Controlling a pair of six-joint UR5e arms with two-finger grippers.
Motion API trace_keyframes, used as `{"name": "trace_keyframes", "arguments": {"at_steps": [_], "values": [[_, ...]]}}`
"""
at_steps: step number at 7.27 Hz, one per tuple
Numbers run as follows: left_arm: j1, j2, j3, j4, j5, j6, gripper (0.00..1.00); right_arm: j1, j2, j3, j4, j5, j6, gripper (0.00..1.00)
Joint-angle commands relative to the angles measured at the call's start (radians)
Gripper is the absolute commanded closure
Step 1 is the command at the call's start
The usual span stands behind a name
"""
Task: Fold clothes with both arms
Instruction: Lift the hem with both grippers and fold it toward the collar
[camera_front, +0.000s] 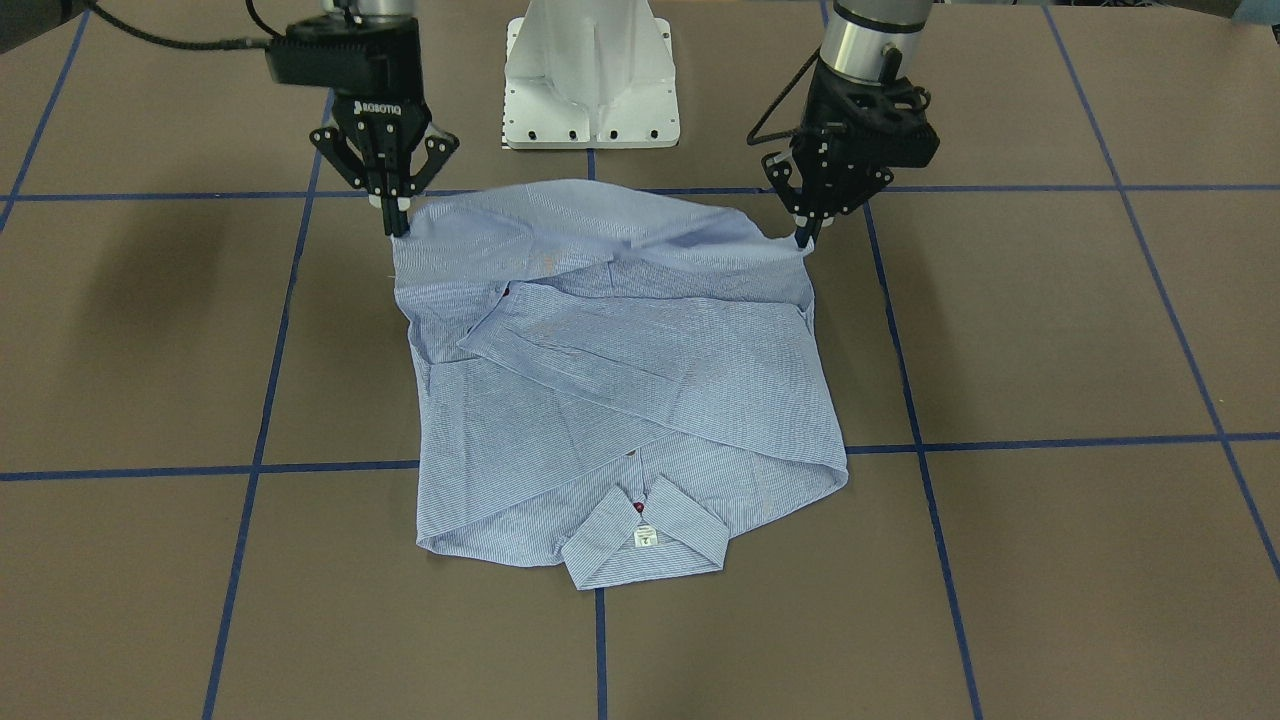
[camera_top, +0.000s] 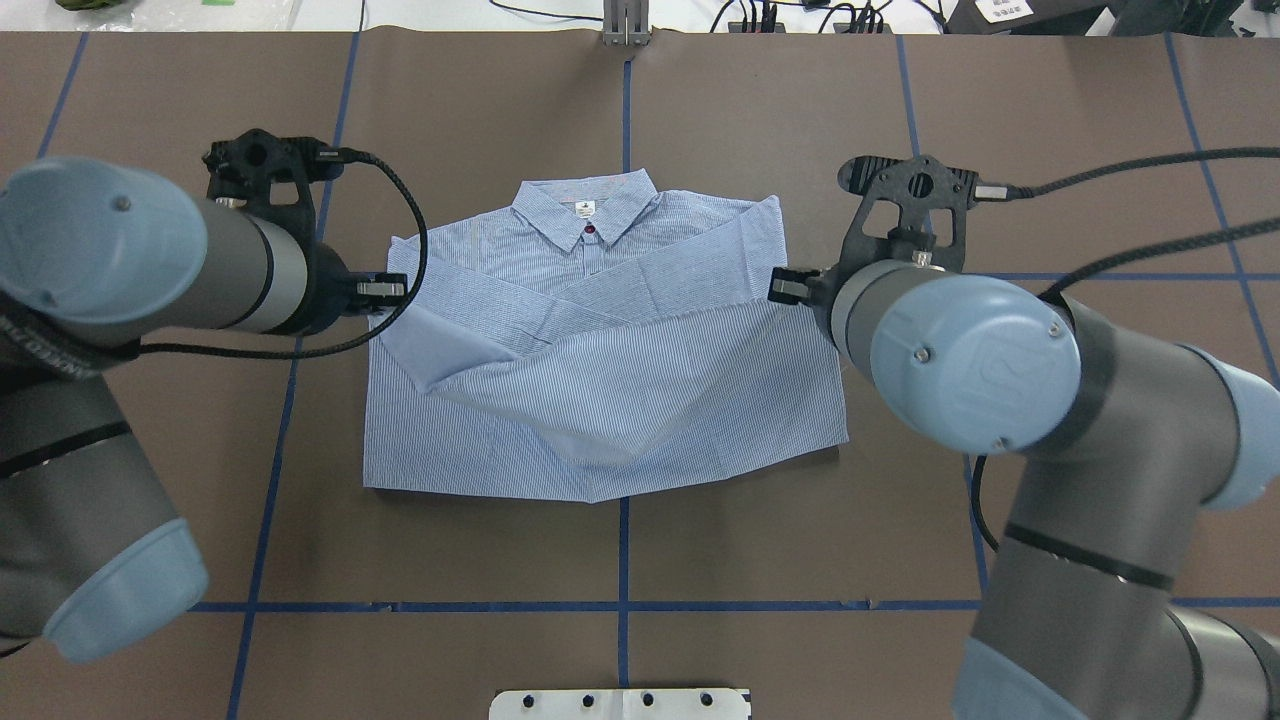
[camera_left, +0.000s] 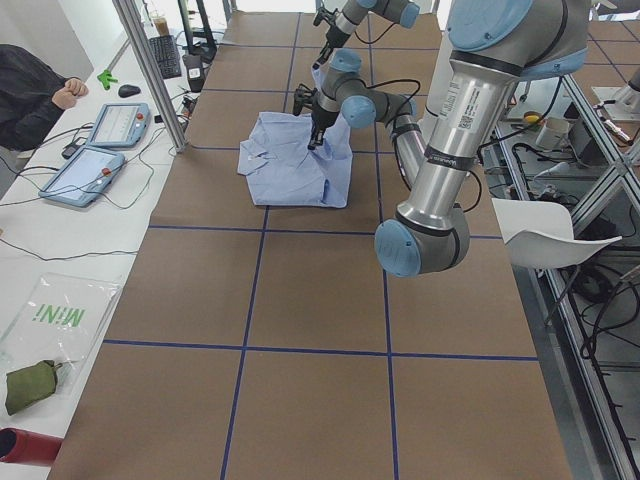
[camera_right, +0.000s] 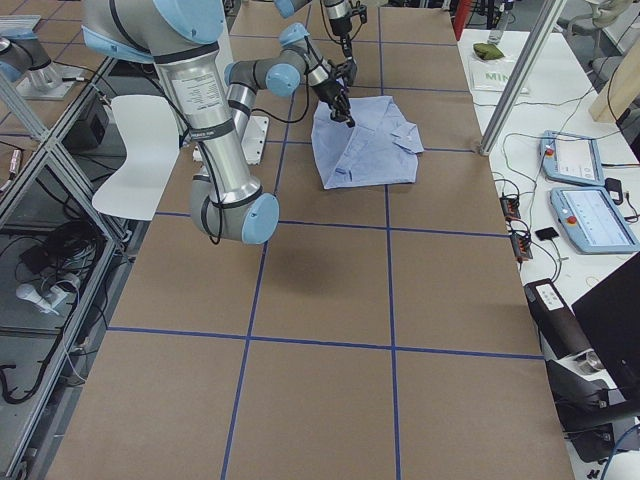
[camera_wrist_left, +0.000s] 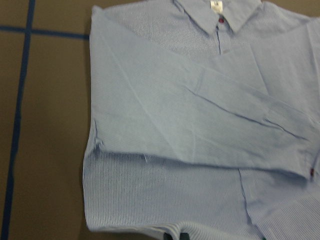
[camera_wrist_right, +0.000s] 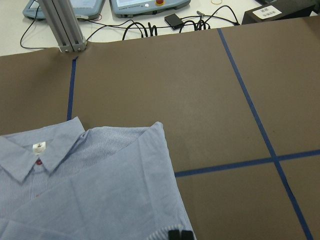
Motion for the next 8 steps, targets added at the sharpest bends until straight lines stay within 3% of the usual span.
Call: {"name": "trace_keyframes", "arguments": {"at_steps": [1,3,4,6,7,8], "values": [[-0.073,-0.079,0.104,-0.006,0.022,0.069,1.00,0.108,0.079,-0.160,0.094,0.021,-0.049,1.00],[-0.120,-0.146,0.181,-0.021,0.022,0.127,1.00,0.155,0.166,-0.233,0.096,0.040,-0.075,1.00],[-0.127,-0.147,0.268,-0.108,0.022,0.138,1.00,0.158,0.164,-0.318,0.196,0.046,-0.078,1.00],[-0.127,-0.151,0.496,-0.379,0.022,0.195,1.00,0.166,0.163,-0.591,0.523,0.067,-0.118,1.00],[-0.127,-0.151,0.584,-0.468,0.022,0.204,1.00,0.172,0.163,-0.670,0.600,0.070,-0.130,1.00],[-0.127,-0.149,0.627,-0.507,0.022,0.226,1.00,0.182,0.149,-0.690,0.623,0.105,-0.148,1.00]]}}
